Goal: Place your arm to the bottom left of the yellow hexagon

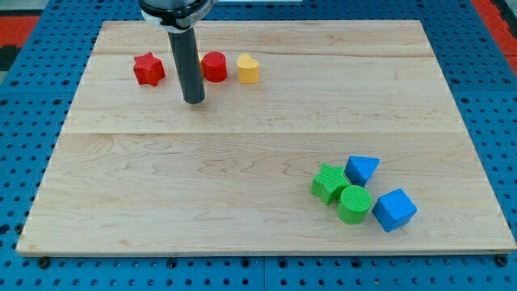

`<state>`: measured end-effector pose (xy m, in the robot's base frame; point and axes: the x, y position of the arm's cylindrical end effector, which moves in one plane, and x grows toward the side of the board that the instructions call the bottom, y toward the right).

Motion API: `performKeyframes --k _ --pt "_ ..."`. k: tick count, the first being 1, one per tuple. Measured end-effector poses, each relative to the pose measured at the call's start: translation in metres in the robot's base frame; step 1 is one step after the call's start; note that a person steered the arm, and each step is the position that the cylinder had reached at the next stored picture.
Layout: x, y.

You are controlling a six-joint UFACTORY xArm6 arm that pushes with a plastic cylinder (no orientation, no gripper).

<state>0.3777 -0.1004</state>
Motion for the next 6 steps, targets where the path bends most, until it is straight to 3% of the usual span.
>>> performKeyframes --k 6 --pt "0.027 -0.031"
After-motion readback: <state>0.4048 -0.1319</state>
